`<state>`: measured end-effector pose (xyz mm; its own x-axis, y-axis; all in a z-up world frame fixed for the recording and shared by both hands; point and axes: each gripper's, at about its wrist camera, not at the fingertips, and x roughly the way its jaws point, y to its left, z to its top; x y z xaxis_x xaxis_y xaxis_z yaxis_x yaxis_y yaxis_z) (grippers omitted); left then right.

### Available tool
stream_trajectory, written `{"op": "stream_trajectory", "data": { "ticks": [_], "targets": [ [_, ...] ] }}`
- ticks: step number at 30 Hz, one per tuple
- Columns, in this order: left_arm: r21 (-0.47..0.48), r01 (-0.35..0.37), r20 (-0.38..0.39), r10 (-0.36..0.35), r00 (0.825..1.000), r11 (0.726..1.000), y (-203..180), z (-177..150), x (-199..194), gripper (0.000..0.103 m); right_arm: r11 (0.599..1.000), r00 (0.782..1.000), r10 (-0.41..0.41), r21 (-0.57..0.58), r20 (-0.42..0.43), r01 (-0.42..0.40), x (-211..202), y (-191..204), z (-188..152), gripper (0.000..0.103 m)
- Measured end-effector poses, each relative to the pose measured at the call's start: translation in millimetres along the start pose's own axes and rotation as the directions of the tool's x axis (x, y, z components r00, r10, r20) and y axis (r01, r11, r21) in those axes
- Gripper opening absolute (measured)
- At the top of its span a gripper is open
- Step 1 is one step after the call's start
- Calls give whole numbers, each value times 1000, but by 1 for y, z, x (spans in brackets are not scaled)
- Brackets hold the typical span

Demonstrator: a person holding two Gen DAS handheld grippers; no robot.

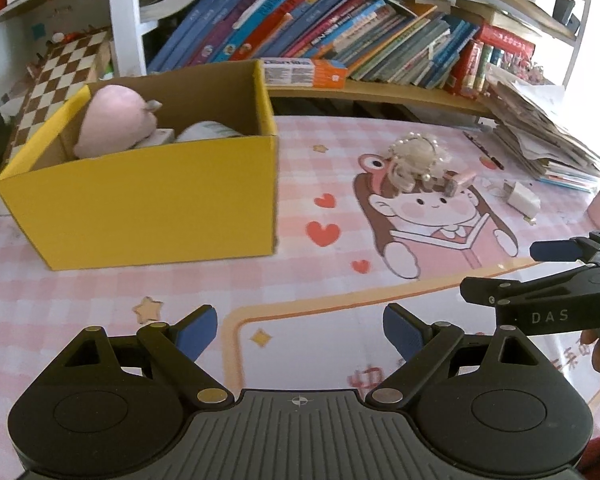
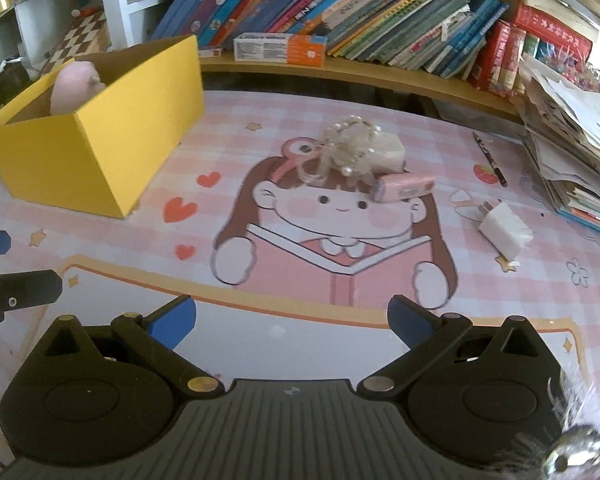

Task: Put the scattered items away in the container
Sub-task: 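Move both tools toward the pink eraser and white charger on the desk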

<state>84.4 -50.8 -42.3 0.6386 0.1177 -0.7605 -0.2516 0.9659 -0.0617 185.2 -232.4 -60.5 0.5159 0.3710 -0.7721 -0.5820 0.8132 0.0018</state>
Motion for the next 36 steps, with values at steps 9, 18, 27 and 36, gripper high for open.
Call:
{"op": "stream_trajectory", "data": {
  "ticks": [9,18,27,36],
  "targets": [
    [17,-26,33,25,999,1000,-34,7,8,92,1000,999,-21,5,32,21,1,-37,-2,103],
    [59,-19,50,16,999,998,-63,33,28,92,998,996,-53,29,65,51,6,-71,6,103],
    [127,25,41,-31,999,992,-91,57,54,92,989,988,-130,83,89,123,20,-113,24,103],
    [155,43,53,-52,997,987,-107,78,87,92,985,986,-151,98,71,143,40,-139,33,103]
  ]
}}
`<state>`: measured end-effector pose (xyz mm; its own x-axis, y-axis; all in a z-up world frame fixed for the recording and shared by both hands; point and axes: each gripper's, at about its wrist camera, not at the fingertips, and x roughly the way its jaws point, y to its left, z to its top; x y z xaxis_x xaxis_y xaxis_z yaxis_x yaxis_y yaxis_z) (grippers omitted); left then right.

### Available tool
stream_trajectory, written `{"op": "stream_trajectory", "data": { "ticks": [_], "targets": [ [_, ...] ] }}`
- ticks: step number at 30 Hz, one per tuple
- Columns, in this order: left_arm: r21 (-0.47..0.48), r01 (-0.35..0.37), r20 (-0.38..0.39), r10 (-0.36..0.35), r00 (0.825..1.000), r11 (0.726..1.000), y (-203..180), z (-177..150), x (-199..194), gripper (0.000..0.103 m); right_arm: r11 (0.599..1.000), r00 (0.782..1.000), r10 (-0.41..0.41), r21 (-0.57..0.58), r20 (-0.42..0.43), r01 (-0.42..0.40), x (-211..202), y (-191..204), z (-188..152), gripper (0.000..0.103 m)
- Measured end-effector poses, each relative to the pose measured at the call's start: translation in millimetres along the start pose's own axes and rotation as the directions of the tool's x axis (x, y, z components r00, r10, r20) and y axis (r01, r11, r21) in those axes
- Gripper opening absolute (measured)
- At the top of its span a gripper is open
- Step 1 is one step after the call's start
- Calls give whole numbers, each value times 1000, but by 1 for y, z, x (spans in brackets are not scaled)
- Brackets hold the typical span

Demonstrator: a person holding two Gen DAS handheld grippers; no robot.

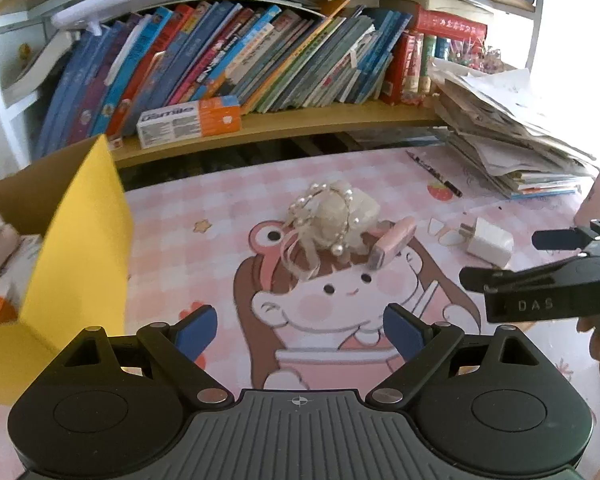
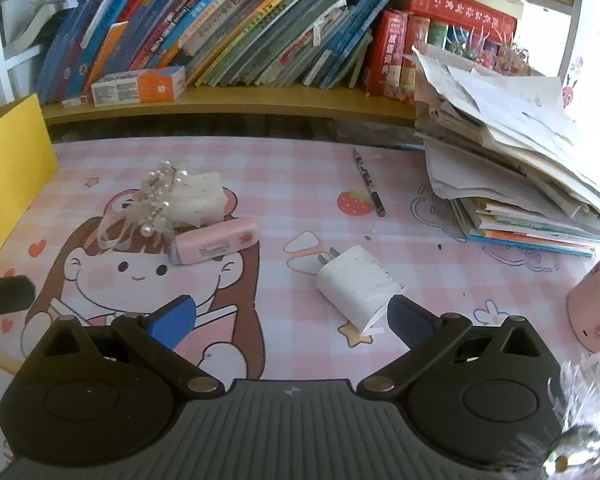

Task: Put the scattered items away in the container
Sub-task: 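Move both tools toward the pink eraser and white charger on the desk, then close the left tool on the pink eraser while the right tool closes on the white charger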

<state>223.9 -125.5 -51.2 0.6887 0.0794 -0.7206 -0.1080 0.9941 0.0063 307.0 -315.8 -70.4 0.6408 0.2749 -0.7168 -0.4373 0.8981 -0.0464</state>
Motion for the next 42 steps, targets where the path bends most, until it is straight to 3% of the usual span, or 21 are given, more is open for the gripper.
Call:
{"op": "stream_trajectory", "data": {
  "ticks": [6,10,12,15,19,21,29,34,37,39,42],
  "targets": [
    [58,6,4,-7,1000,998,-14,12,27,91,1000,1000,-13,2,-24,13,17,-8,2,100],
    [95,64,8,-65,998,993,-28,19,41,89,1000,999,-18,2,-36,18,26,-14,2,98],
    [115,93,-4,-93,996,989,-35,22,49,74,1000,999,-20,1,-43,21,31,-17,2,90],
    [144,136,-23,-135,991,980,-45,25,61,59,1000,998,-28,6,-48,28,36,-22,2,88],
    [162,167,-47,-162,986,973,-56,30,79,48,999,998,-30,18,-53,31,41,-27,2,87],
    [160,163,-50,-157,986,974,-59,32,87,48,999,998,-32,23,-60,33,44,-29,2,82],
    [94,191,-76,-185,980,977,-55,36,113,48,999,997,-27,44,-68,30,52,-39,1,80],
    [82,201,-47,-198,979,976,-58,37,117,45,998,998,-26,53,-60,29,54,-42,2,75],
    [99,206,-42,-203,978,974,-62,36,117,33,998,998,-29,56,-54,32,54,-43,3,66],
    [117,214,-48,-210,977,970,-64,34,115,16,998,998,-24,63,-55,28,53,-44,3,59],
    [133,232,-67,-225,972,964,-65,32,110,13,997,998,-15,74,-60,19,50,-43,1,58]
  ]
}}
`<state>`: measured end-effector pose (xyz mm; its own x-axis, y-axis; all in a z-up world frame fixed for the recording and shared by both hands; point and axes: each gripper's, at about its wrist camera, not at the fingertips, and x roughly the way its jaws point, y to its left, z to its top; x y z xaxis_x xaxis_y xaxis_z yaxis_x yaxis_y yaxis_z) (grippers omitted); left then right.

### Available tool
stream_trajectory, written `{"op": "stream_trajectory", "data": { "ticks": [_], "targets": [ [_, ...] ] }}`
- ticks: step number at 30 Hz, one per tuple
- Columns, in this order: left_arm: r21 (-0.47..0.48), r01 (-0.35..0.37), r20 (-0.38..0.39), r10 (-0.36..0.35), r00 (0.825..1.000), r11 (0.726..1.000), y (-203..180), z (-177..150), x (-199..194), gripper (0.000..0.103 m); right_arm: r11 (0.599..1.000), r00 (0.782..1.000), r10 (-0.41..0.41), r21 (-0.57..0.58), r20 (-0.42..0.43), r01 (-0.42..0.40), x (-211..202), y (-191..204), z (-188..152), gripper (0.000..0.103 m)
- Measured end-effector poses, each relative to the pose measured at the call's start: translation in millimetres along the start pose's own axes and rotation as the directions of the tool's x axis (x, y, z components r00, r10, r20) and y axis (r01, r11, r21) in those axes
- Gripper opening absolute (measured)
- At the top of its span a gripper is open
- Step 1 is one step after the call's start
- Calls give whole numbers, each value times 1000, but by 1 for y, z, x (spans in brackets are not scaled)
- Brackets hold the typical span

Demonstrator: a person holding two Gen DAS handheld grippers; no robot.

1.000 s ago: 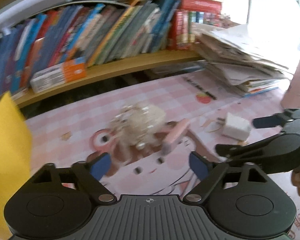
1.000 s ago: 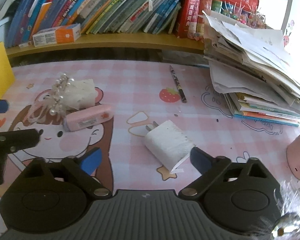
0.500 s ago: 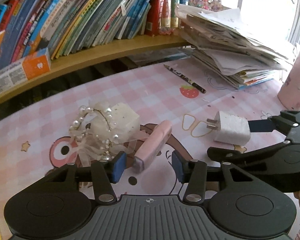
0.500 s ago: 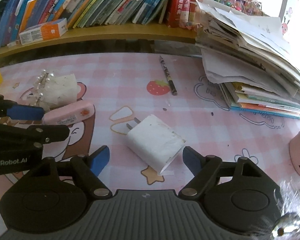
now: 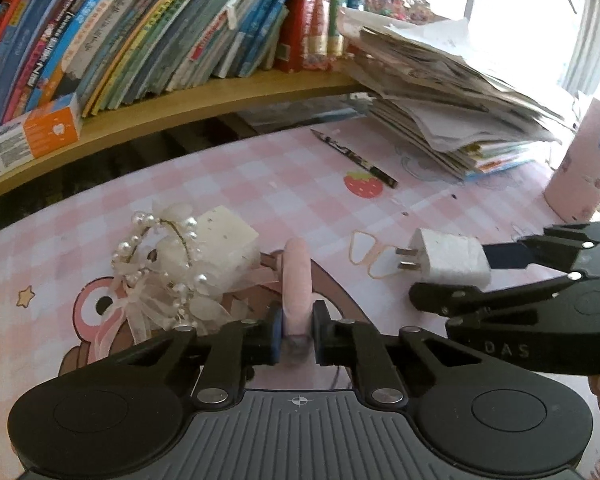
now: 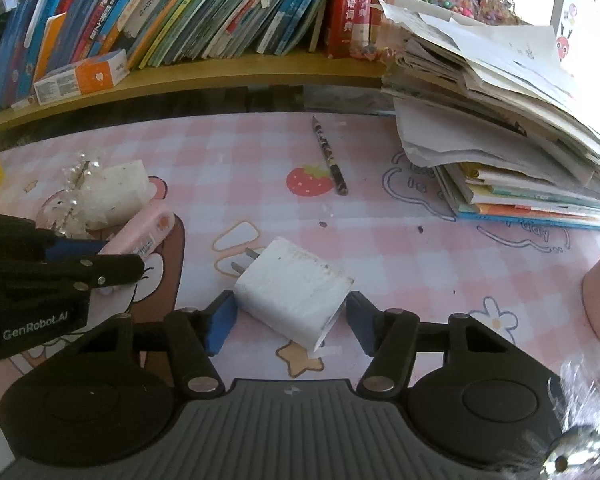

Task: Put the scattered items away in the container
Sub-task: 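Close the left tool on the pink eraser while the right tool closes on the white charger, then carry the pink eraser and white charger with both tools over the yellow box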

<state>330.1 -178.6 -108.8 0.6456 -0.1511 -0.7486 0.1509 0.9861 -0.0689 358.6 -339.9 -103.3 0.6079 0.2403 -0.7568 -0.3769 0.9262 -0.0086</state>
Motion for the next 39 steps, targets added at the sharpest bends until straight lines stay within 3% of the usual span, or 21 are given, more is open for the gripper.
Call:
{"op": "stream_trajectory", "data": {
  "ticks": [6,20,39],
  "targets": [
    [20,20,-18,-19,1000,1000,-4,-7,-14,13,1000,1000,17,-1,-16,-17,-11,4,-10,58],
    [-30,1,-22,-1,1000,1000,1,-33,-69,13,997,996,77,-14,-35,-77,-46,21,-33,58],
    [-207,-77,-43,69,997,975,33,-110,-157,13,959,972,219,-164,-78,-230,-87,82,-65,58]
  ]
}}
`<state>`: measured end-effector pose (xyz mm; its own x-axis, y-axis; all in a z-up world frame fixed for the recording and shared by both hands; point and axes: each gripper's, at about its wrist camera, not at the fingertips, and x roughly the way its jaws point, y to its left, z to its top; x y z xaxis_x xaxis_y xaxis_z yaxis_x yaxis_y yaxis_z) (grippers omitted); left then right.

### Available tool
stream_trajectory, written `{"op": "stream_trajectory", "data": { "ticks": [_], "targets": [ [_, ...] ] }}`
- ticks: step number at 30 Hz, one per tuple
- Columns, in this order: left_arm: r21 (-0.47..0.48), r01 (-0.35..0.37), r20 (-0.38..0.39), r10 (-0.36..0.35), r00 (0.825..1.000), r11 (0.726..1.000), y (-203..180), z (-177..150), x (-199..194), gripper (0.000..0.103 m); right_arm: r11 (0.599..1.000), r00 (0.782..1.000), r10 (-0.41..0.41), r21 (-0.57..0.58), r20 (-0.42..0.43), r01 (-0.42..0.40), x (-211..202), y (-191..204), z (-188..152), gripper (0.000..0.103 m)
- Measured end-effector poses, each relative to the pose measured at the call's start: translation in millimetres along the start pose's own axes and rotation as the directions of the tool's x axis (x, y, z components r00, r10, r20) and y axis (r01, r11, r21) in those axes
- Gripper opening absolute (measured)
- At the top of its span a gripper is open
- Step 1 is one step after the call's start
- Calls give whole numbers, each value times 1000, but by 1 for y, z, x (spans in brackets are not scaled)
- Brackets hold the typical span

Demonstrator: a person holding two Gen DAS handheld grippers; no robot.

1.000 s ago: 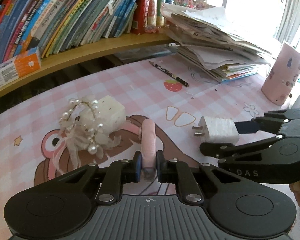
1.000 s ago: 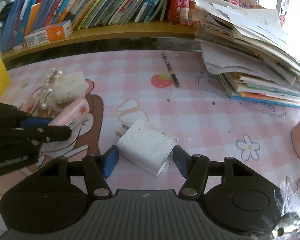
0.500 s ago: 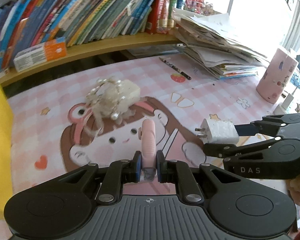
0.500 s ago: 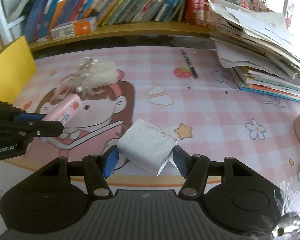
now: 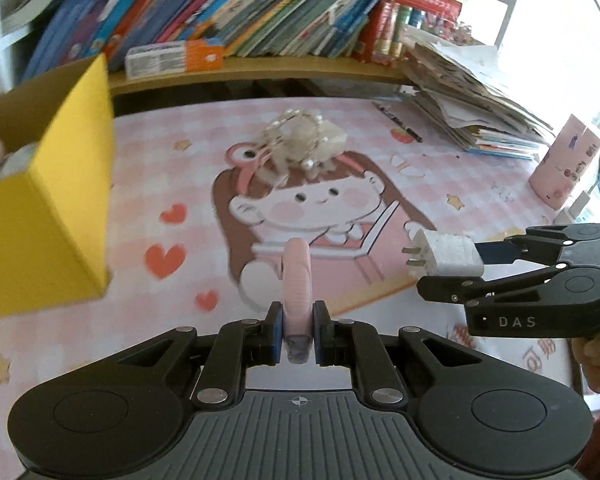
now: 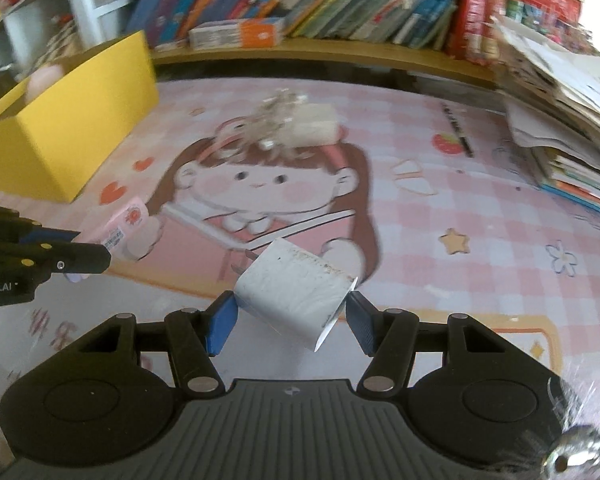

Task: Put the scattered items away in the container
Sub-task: 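Carry the pink eraser and white charger with both tools over the yellow box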

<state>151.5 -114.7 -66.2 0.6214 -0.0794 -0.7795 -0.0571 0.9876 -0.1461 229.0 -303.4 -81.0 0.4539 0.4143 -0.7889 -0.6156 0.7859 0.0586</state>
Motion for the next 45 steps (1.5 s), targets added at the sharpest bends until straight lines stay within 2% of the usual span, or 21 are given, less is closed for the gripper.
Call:
{"op": "stream_trajectory", "data": {
  "ticks": [7,15,25,32,45],
  "targets": [
    [-51,-27,-22,26,999,998,14,-24,-18,13,995,998,54,-87,-30,-56,0,29,-9,58],
    [-98,-47,-38,44,998,994,31,-45,-30,13,988,996,74,-134,-54,-81,1,51,-16,58],
    [-115,-30,-7,29,1000,993,59,-54,-47,13,988,997,50,-147,-51,-57,-2,82,-14,58],
    [-125,-5,13,7,1000,992,95,-57,-64,13,990,999,16,-141,-43,-22,-5,118,-10,58],
    [-69,33,37,-31,999,997,156,-66,-94,13,994,999,-34,-102,-29,31,-9,189,-7,58]
  ]
}}
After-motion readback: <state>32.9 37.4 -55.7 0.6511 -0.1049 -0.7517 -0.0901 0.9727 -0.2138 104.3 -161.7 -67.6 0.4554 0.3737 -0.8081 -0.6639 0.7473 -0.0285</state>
